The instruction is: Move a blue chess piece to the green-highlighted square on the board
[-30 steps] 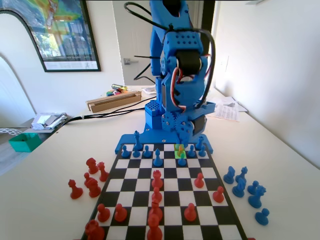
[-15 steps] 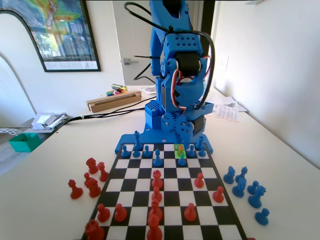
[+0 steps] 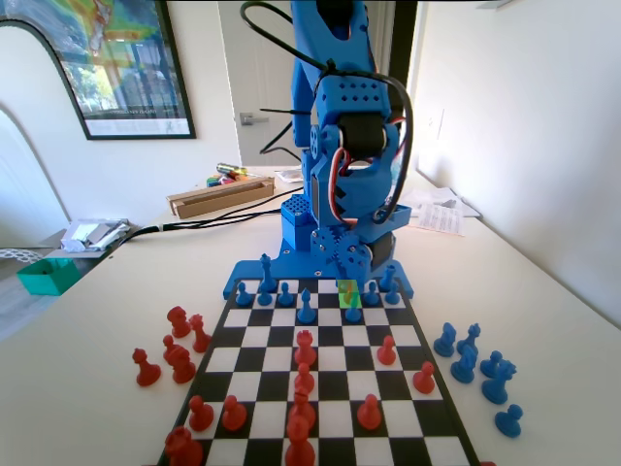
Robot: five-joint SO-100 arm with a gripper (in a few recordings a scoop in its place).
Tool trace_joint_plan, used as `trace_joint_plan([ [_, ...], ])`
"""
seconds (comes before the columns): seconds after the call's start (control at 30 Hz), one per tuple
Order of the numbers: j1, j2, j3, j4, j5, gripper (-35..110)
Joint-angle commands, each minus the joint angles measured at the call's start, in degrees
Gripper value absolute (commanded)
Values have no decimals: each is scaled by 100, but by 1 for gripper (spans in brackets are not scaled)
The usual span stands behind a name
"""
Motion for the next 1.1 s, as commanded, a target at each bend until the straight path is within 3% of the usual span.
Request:
trace_joint_plan([
  [0.0, -44, 53, -26, 26, -53, 10],
  [0.63, -26, -62, -79, 9, -220, 1],
  [1.07, 571, 800, -1107, 1564, -729, 1],
])
